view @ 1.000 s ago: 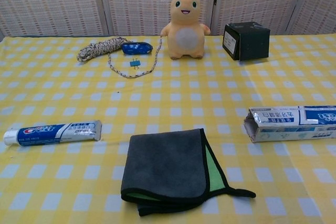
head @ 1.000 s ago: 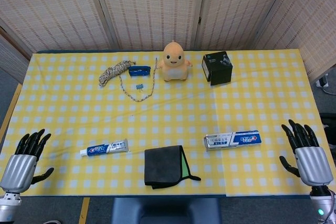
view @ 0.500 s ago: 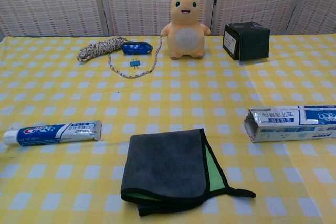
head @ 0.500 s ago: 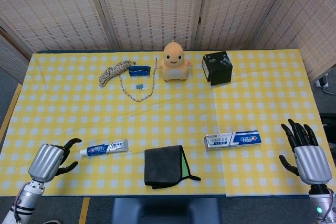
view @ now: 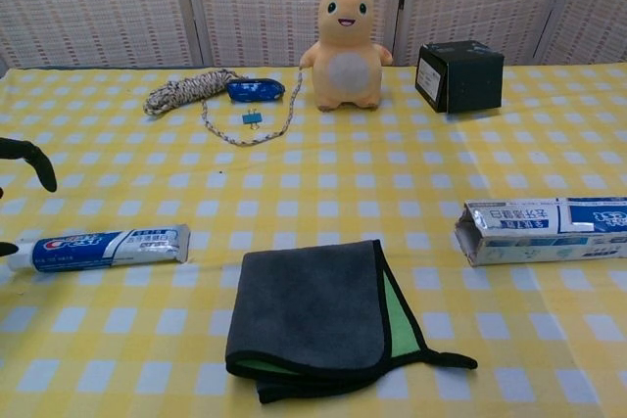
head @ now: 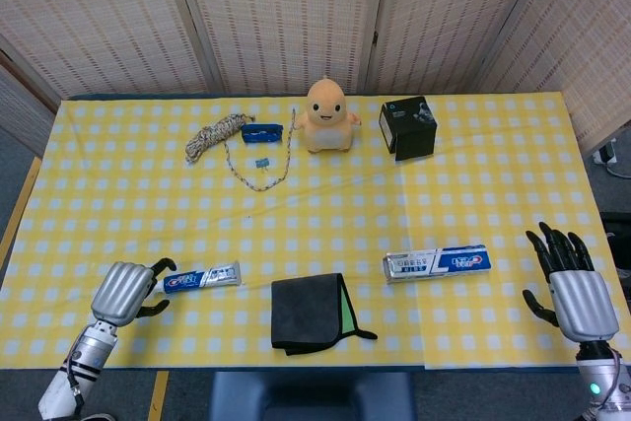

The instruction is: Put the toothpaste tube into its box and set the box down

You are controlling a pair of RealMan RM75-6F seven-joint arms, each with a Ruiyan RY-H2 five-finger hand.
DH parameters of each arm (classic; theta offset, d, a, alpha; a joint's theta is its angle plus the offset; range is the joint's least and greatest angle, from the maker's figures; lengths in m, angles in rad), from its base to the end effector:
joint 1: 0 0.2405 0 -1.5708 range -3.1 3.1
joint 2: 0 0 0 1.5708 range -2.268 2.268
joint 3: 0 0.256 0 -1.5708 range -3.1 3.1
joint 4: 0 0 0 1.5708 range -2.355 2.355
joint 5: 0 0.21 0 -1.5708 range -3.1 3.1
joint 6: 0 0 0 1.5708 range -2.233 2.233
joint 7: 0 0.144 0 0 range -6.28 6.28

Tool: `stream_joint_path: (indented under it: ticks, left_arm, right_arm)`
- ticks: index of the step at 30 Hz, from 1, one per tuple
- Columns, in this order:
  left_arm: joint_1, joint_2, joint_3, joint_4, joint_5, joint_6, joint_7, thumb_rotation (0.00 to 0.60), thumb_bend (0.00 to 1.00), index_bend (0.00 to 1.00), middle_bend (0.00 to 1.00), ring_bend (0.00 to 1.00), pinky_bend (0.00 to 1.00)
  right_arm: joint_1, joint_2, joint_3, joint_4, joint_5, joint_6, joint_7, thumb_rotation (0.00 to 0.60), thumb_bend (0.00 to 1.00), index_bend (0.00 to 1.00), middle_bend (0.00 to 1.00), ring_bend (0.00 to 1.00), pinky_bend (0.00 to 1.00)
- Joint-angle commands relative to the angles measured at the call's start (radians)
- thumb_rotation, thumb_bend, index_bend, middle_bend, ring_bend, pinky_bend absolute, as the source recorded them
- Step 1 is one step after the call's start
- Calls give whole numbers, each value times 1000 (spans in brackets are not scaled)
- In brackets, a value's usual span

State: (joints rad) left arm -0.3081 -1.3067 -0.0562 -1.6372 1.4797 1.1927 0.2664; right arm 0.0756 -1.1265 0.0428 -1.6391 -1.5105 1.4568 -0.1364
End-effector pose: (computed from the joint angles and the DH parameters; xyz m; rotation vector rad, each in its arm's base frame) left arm -0.2493 0.2345 0.0593 -1.7487 -0.8928 -0.8554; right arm -0.3072 -0.1761 0.1488 1.4461 -0.8520 0.8090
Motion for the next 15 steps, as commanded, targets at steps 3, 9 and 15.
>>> stream_joint_path:
  ticks: [3, 9, 15]
  left_arm:
    - [-46, -50, -37, -27, -147, -88, 70, 600, 217, 395, 1000, 1000, 1000]
    - [-86, -100, -47, -18, -228, -130, 136, 600, 216, 388, 1000, 1000, 1000]
    - [-126, -162, -57, 7, -282, -143, 201, 600, 216, 393, 1000, 1000, 1000]
  right_arm:
    - [4, 0, 3, 1, 7, -8, 1, 600, 326, 0, 0, 0, 0]
    - [9, 7, 11, -2, 28, -21, 8, 600, 326, 0, 0, 0, 0]
    - [18, 13, 14, 1, 39, -38, 19, 600, 326, 0, 0, 0, 0]
